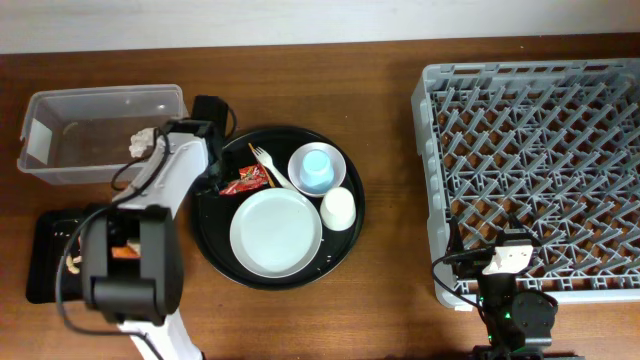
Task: Sort waste into correct bins and load items into the dishwasher rack
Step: 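Carry the red wrapper left and drop it into the clear bin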
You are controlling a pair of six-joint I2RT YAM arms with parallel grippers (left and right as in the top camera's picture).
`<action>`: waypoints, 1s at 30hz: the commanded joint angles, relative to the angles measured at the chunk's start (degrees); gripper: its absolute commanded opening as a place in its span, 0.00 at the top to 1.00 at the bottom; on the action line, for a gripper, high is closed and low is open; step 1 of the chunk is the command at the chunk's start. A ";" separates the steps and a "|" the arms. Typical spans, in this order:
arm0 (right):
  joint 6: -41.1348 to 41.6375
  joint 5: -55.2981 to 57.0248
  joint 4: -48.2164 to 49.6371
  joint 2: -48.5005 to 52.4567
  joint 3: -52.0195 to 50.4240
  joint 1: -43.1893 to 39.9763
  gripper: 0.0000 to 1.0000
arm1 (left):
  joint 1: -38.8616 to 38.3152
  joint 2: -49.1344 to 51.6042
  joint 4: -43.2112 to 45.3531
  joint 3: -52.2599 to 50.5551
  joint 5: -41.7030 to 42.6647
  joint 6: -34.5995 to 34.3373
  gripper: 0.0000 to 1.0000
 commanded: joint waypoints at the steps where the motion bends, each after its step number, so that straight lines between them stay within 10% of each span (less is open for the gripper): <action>1: 0.04 0.28 -0.28 -0.37 -0.28 -0.42 0.01 | 0.09 -6.82 -1.31 -0.35 0.48 0.00 0.99; 12: 0.04 0.28 -0.28 -0.37 -0.28 -0.42 0.01 | 0.20 -21.53 1.03 -0.35 3.63 -0.28 0.99; 17: 0.04 0.28 -0.28 -0.37 -0.28 -0.42 0.01 | 1.07 -24.92 5.55 -0.35 -8.59 -6.58 0.99; 30: 0.04 0.28 -0.28 -0.37 -0.28 -0.42 0.01 | 18.95 -20.74 10.25 -0.37 -11.43 -10.58 0.98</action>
